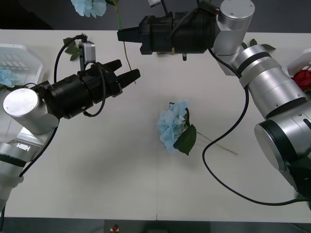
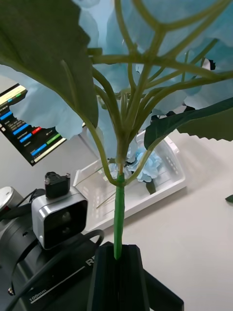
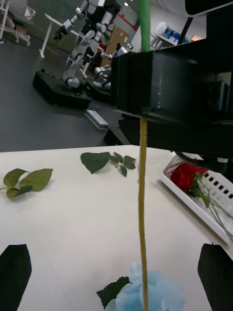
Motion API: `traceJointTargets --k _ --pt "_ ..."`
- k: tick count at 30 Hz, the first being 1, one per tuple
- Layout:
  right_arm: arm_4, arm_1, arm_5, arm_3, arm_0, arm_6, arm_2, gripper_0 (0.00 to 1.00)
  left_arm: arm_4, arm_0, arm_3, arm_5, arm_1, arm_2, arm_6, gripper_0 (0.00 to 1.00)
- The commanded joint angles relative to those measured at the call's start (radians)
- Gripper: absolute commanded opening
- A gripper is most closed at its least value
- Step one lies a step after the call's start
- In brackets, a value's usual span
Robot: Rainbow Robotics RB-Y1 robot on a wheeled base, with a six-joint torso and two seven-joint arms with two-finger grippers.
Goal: Put the red flowers into the right box and the blue flowers into the left box
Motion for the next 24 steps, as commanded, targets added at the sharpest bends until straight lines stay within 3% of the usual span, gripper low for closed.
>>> traceJointTargets --k 1,6,7,8,10,11,24 --pt "-0.014 0.017 0.004 -0.025 -0.015 0.022 0.0 0.0 -0.002 -0.065 0.045 -0.001 -0.031 0.008 0.002 1.0" --pt "-0.014 0.017 0.004 -0.025 -0.015 0.022 0.0 0.0 -0.039 -0.095 0.076 -0.004 -0.046 0.005 0.005 1.0" --pt "-0.014 0.017 0.004 -0.025 -0.015 0.022 0.0 0.0 -0.041 -0.095 0.076 -0.004 -0.046 0.005 0.008 0.96" --pt "-0.014 0.017 0.004 -0.025 -0.013 0.022 0.0 0.0 -0.041 -0.096 0.076 -0.004 -0.046 0.003 0.009 0.85" --pt "-0.014 0.017 0.004 -0.025 -0.015 0.022 0.002 0.0 -0.041 -0.095 0.076 -0.004 -0.046 0.003 0.009 0.06" --pt "-0.014 0.017 0.004 -0.025 -0.015 0.022 0.002 0.0 -0.041 -0.095 0.076 -0.003 -0.046 0.005 0.011 0.0" --pt "-0.026 0.017 -0.011 -0.025 -0.015 0.022 0.004 0.0 -0.038 -0.093 0.076 -0.003 -0.043 0.006 0.017 0.0"
